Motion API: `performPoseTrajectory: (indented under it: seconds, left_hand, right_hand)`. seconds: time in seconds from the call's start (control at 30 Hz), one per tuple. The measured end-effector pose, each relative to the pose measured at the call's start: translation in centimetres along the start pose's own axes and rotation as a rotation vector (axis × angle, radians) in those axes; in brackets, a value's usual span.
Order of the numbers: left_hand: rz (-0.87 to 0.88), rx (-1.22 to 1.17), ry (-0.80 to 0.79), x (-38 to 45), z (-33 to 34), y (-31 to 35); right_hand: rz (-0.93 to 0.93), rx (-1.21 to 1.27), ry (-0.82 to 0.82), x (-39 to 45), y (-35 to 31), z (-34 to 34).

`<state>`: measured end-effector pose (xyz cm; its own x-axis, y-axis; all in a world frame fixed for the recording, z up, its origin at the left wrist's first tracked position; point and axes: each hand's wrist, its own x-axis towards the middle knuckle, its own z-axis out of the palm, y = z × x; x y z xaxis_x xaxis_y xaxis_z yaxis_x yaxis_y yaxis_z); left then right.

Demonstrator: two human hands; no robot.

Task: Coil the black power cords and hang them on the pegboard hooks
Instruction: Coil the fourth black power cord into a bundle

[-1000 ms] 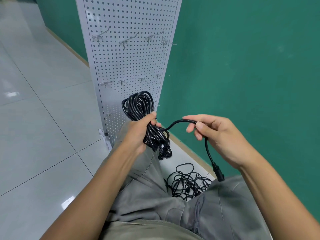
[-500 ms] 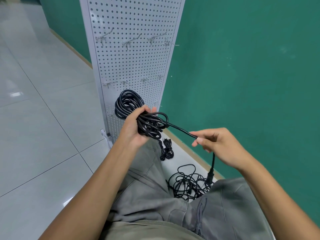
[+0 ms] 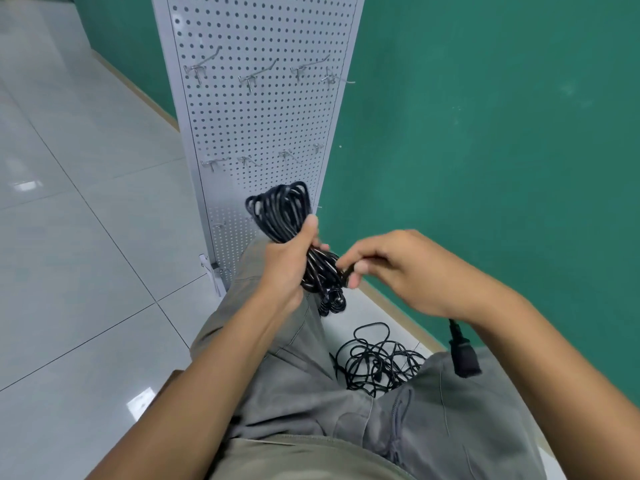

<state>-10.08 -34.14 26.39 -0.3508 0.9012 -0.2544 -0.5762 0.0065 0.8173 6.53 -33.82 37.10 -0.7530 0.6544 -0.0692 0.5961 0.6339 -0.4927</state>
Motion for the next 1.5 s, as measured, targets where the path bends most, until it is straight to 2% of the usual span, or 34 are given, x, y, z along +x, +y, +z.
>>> performPoseTrajectory:
  seconds: [0.1,0.17,0.3,0.37,0.47,0.57,0.7,0.9,1.0,1.1,1.2,1.37,1.5]
  left_hand:
    - [0.01,0.041,-0.122,-1.2,1.1,-0.7]
    - [-0.012,0.052,-0.197,-2.0,1.9,-0.8]
    - [-0.039,0.057,-0.256,-2.1,2.1,-1.3]
    - [-0.044,0.078,-0.26,-1.7,1.8,-1.7]
    - [-0.149,0.116,-0.166,-1.3,1.2,-1.9]
    - [-0.228,0.165,-0.12,-0.5,0.0,-2.3]
    - [-0.175,0.245,-0.228,-0.2,0.0,-2.3]
    - [-0.197,0.317,-0.521,-1.6,0.8,-2.1]
    - [-0.18,0.356,-0.599,-1.7,0.9,-1.9]
    - [-0.25,0.381,-0.714,-2.3,1.7,-1.3]
    - [-0.304,0.519,-0.849,-2.5,3.4,-0.1]
    - [-0.316,0.665,-1.041,-2.7,7.5,3.0]
    - [-0.218,0.744,-1.152,-3.0,9.3,4.9]
  right_hand:
    - [0.044,0.197,0.167,0.7,-0.2,-1.2]
    - [0.089,0.21,0.274,0.9,0.2,-1.5]
    - [0.14,0.245,0.372,0.8,1.1,-1.7]
    - [0.123,0.268,0.43,0.6,1.5,-2.2]
    - [0.12,0.265,0.546,-0.1,2.0,-4.1]
    - [0.12,0.172,0.58,-1.0,2.3,-6.0]
    - [0.102,0.069,0.593,-1.1,2.1,-7.0]
    - [0.017,-0.018,0.501,0.7,0.4,-9.5]
    - [-0.017,-0.09,0.355,1.8,-0.7,-11.2]
    - [-0.059,-0.153,0.2,3.2,-2.5,-12.4]
    - [-0.092,-0.23,0.086,5.0,-4.0,-13.2]
    - [-0.106,-0.27,0.0,7.9,-4.8,-15.4]
    - [-0.062,-0.211,-0.04,8.5,-3.3,-17.2]
